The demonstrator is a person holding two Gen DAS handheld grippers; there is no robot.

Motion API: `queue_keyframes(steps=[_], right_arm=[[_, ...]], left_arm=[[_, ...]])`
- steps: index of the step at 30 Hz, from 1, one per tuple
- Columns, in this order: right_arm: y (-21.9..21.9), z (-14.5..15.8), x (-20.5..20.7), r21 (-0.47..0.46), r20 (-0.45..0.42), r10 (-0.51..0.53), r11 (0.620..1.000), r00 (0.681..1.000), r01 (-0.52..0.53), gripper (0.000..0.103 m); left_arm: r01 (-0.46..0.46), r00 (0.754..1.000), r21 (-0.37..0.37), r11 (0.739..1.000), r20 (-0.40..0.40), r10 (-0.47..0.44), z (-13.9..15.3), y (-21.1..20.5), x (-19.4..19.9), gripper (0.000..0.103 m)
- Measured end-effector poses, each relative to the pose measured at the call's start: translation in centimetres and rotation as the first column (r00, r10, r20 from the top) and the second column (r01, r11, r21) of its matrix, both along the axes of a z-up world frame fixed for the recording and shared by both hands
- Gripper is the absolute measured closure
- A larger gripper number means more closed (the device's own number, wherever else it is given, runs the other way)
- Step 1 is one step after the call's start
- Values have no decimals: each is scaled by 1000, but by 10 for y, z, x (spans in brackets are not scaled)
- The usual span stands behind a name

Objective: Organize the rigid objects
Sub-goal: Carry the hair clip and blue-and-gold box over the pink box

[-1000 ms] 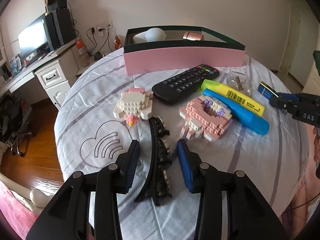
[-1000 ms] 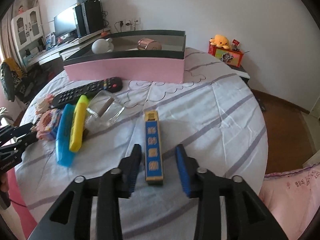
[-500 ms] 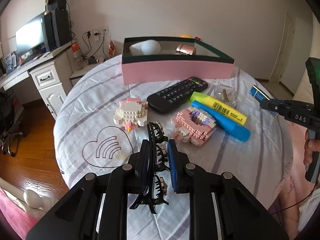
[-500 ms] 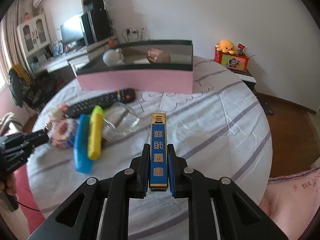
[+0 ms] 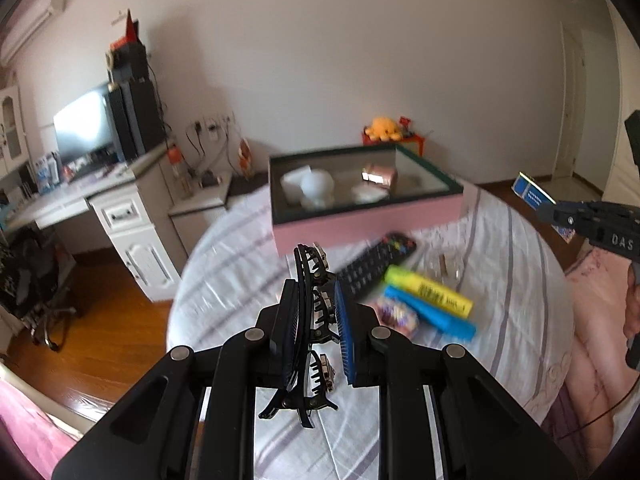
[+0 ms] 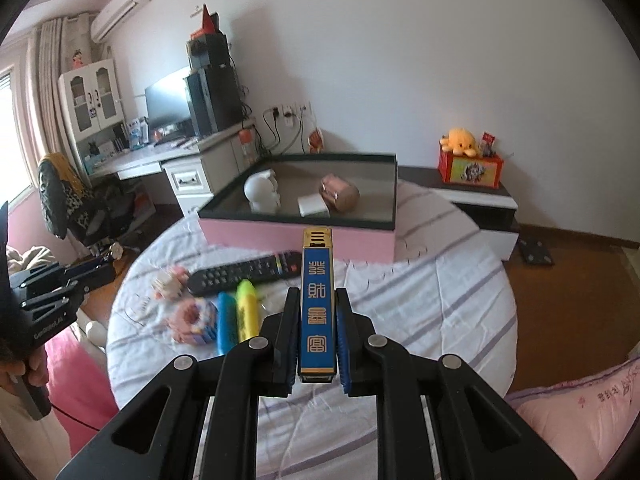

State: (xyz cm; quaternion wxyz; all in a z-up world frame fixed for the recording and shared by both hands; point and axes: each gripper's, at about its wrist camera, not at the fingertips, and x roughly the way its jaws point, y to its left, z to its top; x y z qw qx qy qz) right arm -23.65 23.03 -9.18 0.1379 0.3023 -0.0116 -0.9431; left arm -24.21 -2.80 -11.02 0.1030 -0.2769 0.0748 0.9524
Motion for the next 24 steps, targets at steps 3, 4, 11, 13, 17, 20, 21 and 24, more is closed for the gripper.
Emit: queue_keyframes(steps=[3, 4, 11, 13, 17, 20, 21, 24], right_arm=[[-2, 10, 2, 5, -23, 4, 1000, 1000, -4, 87], [-3, 13, 2, 7, -27, 8, 1000, 1000, -8, 87], [-7, 29, -5, 13, -59, 21, 1000, 998, -21, 87], [-7, 33, -10, 17, -67, 24, 1000, 997, -23, 87], [-7, 37, -24, 23, -71, 35, 999, 997, -34, 87], [-7, 39, -38, 32, -70, 42, 999, 997, -40, 87], [-7, 39, -45, 35, -68, 47, 998, 997, -45, 87], [-6, 38, -66, 58, -54, 55, 997, 997, -52, 87]], left_arm=[[-4, 999, -10, 1000, -41, 3, 17, 1, 2, 85], [-4, 998, -10, 1000, -55, 4, 23, 1, 2, 85], [-6, 993, -18, 1000, -117, 4, 54, 3, -8, 85], [-3, 992, -28, 1000, -123, -1, 59, 5, -15, 85], [15, 992, -46, 999, -121, -21, 64, 10, -33, 85], [42, 994, -49, 998, -98, -47, 65, 14, -53, 85], [60, 994, -44, 997, -86, -63, 65, 16, -63, 85], [89, 994, -45, 995, -65, -92, 65, 22, -89, 85]])
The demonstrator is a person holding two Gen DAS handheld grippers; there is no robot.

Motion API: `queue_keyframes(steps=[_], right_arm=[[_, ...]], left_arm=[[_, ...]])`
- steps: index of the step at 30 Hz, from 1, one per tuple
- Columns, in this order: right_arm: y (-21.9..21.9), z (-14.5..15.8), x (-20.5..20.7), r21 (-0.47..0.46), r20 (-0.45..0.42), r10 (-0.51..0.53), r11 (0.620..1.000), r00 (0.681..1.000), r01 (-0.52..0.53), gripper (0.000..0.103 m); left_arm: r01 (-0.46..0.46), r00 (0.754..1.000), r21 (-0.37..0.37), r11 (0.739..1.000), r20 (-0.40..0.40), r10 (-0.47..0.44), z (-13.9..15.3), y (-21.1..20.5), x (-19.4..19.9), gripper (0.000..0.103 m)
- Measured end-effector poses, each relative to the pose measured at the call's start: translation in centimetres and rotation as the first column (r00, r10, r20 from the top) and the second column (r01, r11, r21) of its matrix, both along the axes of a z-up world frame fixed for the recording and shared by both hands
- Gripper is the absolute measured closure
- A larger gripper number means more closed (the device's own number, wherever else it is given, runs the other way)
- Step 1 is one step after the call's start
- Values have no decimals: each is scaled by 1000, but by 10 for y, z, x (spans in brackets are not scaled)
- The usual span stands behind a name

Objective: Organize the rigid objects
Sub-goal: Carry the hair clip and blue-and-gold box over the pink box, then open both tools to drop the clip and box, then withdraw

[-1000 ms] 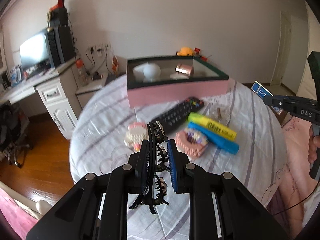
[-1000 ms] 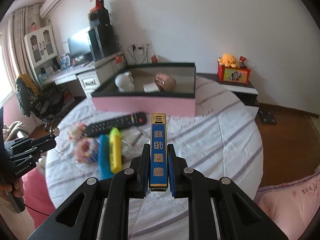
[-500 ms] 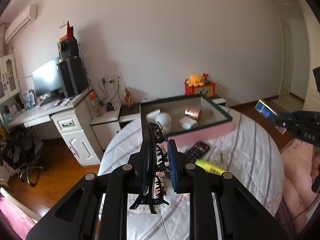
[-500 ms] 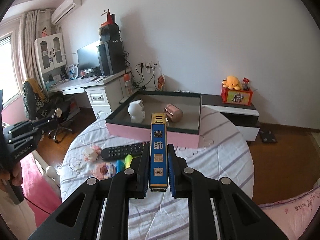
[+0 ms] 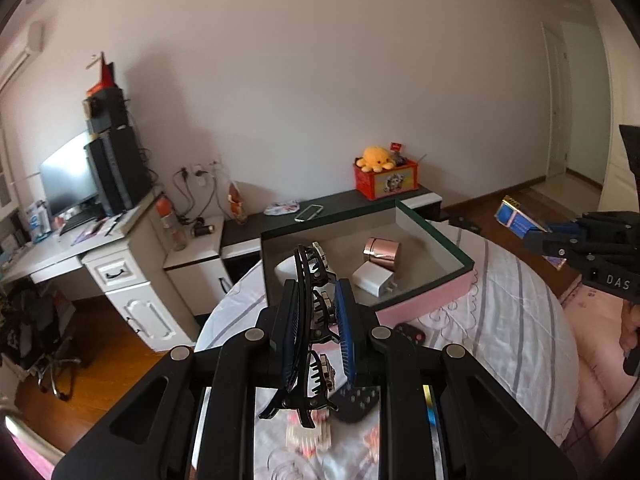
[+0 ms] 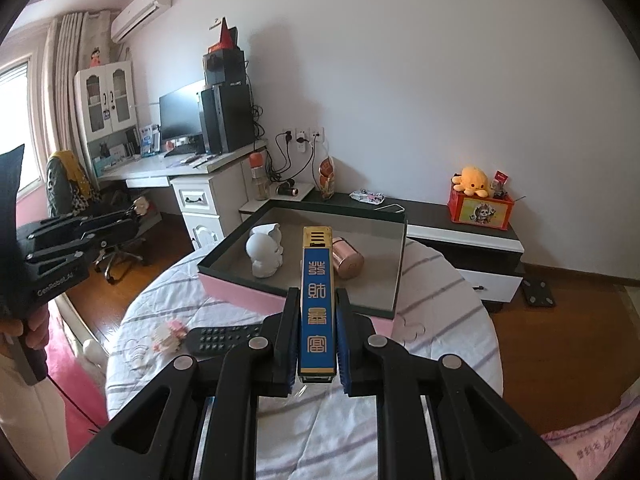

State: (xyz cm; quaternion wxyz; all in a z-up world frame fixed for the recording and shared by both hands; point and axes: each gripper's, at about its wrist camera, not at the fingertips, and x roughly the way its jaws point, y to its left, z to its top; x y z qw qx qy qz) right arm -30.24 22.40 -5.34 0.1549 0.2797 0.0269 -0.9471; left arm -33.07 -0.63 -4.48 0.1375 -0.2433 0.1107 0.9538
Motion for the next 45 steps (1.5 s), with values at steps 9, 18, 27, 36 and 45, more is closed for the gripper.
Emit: queue_keyframes(steps=[9, 18, 27, 36, 45], right_arm=[[4, -19, -76, 27, 89, 12, 1000, 996, -14, 87], [-2, -58, -150, 59, 209, 8, 998, 978, -20, 87], [-8, -80, -222, 119, 329, -23, 993, 944, -17, 87], [-2, -100, -250, 164, 407, -71, 986, 911, 4, 87], [6, -88, -249, 117, 358, -86, 992, 930, 47, 71]], left_arm=[[91, 987, -21, 996, 131, -88, -12, 27, -96, 85], [132, 948, -113, 985, 304, -93, -58, 68, -188, 84], [150, 905, -169, 974, 420, -67, -87, 104, -247, 84], [150, 886, -216, 965, 462, -35, -112, 127, -270, 84], [100, 886, -198, 975, 463, 3, -115, 117, -274, 61]])
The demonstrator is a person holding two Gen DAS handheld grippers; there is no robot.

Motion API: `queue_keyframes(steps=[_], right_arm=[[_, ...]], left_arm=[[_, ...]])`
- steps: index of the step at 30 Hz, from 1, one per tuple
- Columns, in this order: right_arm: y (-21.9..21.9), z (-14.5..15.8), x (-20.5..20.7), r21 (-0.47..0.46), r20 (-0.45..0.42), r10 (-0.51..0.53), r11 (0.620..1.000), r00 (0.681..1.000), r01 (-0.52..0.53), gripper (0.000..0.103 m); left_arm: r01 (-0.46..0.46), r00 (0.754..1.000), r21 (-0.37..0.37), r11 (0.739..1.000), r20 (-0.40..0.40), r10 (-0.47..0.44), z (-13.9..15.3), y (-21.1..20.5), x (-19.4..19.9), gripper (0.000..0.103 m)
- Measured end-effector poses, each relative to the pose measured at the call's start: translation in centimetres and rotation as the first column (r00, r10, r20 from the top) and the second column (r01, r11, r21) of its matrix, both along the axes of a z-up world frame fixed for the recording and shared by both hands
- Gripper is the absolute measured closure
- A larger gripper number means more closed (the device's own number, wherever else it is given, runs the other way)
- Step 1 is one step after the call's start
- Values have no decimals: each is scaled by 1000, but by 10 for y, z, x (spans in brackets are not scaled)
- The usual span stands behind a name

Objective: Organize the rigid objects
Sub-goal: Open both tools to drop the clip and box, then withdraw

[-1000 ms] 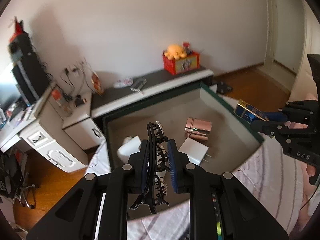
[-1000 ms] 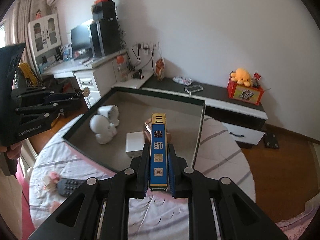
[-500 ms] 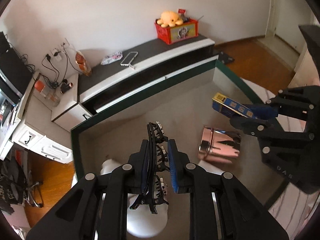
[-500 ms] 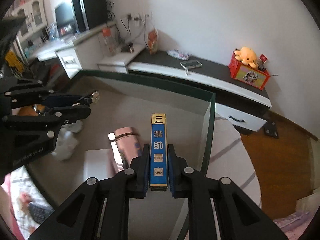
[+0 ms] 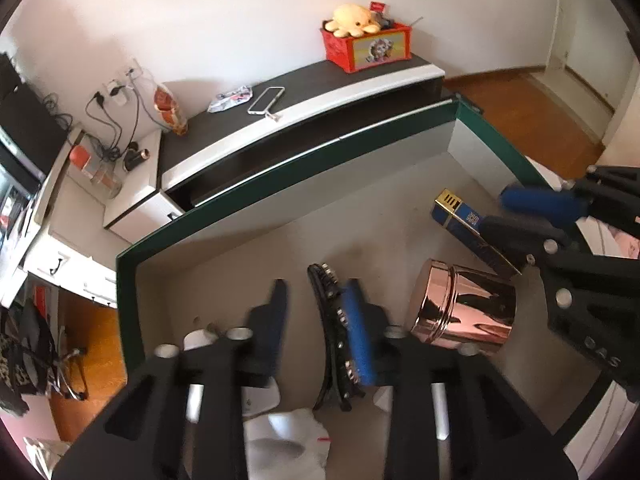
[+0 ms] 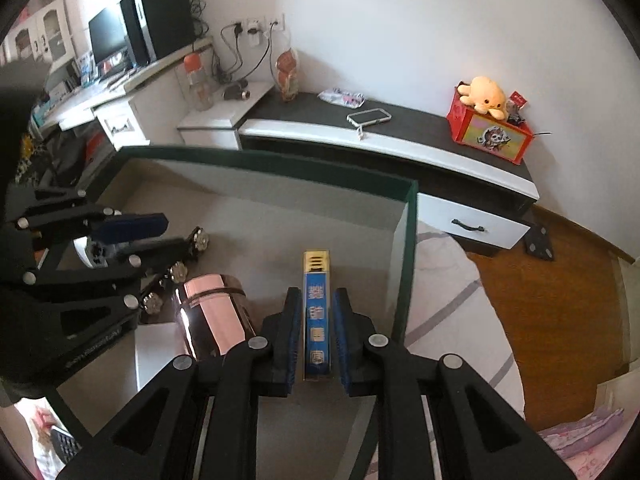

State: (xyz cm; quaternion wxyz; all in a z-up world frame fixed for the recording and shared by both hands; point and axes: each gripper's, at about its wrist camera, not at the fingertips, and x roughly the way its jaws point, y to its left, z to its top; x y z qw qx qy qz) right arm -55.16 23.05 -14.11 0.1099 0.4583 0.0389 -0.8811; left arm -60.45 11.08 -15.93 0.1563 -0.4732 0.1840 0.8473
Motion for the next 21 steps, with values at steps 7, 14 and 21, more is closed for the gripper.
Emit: queue_keyframes(steps=[7, 14, 21], right_arm=[[3, 32, 32, -27, -100, -11, 1000, 995, 8, 40], [5, 70, 90, -35, -225, -26, 999, 974, 19, 18], [10, 102, 175, -48, -387, -48, 998, 921, 32, 0]], left_arm=[[-35, 992, 53, 998, -120, 41, 37, -26, 33, 7], [-96, 938, 86, 992, -325, 119, 87, -66, 110, 0], [-181, 852, 155, 971, -469, 234, 111, -115, 209, 0]])
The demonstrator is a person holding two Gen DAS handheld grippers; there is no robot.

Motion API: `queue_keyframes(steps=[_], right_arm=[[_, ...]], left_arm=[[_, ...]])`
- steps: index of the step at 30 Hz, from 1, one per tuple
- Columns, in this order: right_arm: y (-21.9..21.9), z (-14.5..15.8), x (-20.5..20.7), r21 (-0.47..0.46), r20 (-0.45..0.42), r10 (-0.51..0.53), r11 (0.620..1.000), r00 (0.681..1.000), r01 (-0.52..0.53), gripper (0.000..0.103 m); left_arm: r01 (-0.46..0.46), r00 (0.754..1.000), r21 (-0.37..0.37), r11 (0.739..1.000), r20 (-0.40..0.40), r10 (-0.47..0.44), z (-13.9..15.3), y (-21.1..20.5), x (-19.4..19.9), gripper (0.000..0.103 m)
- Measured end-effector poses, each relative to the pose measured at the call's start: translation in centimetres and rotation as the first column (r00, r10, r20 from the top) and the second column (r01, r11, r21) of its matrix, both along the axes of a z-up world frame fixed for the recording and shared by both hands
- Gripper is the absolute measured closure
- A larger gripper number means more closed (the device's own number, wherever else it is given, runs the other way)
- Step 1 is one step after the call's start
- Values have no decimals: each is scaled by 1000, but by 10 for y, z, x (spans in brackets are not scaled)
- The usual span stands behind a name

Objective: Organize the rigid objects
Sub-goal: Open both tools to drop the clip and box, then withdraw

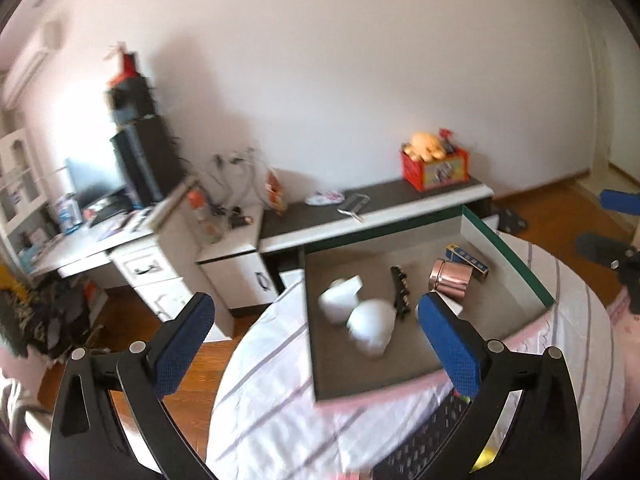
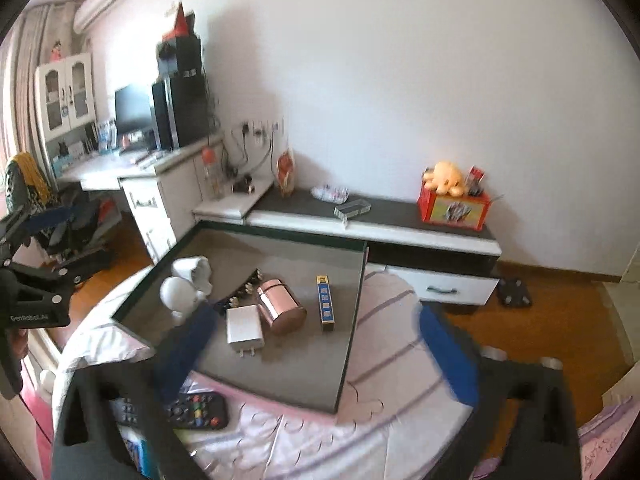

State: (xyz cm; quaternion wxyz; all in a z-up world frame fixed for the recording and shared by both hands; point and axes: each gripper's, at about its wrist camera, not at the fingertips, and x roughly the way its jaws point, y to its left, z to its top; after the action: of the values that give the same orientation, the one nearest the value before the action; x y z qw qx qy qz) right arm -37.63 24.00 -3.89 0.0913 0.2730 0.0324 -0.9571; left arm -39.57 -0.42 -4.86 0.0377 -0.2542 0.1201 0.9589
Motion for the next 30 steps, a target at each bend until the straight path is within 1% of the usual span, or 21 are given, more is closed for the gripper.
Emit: queue_keyframes(steps=[2, 5, 8, 12, 17, 20, 23, 26, 30], right_arm=[[-1, 6, 26, -5, -33, -3, 1000, 999, 3, 0], [-5, 10, 64, 4, -71, -5, 1000, 997, 6, 0], [-8, 10, 98, 22, -119, -43, 999, 992, 46, 0], [-10, 9, 142, 0, -165, -94, 995, 982, 96, 0], [-13, 3, 184, -21, -195, -153, 988, 969, 151, 0], [-16, 1, 201, -18, -216, -164, 986, 962, 164, 0], [-17, 1, 207, -27, -214, -169, 986, 962, 167, 0], [-20, -1, 211, -25, -208, -168, 986, 964, 167, 0], [-28, -12, 208, -7, -177, -158, 987, 972, 159, 0]], left_arm=[[-20, 999, 16, 1000, -46, 21, 2, -10, 33, 0], [-27, 996, 45, 999, -79, 30, 3, -18, 73, 0], [-31, 995, 62, 998, -95, 37, 1, -24, 109, 0], [-82, 989, 81, 993, -118, 91, -5, -33, 147, 0], [-122, 986, 124, 985, -102, 135, -18, -39, 180, 0], [-93, 989, 126, 988, -100, 106, -21, -38, 193, 0], [-83, 988, 133, 988, -119, 99, -17, -38, 203, 0], [-68, 990, 145, 987, -115, 85, -18, -39, 209, 0], [-56, 995, 123, 991, -77, 66, -29, -35, 207, 0]])
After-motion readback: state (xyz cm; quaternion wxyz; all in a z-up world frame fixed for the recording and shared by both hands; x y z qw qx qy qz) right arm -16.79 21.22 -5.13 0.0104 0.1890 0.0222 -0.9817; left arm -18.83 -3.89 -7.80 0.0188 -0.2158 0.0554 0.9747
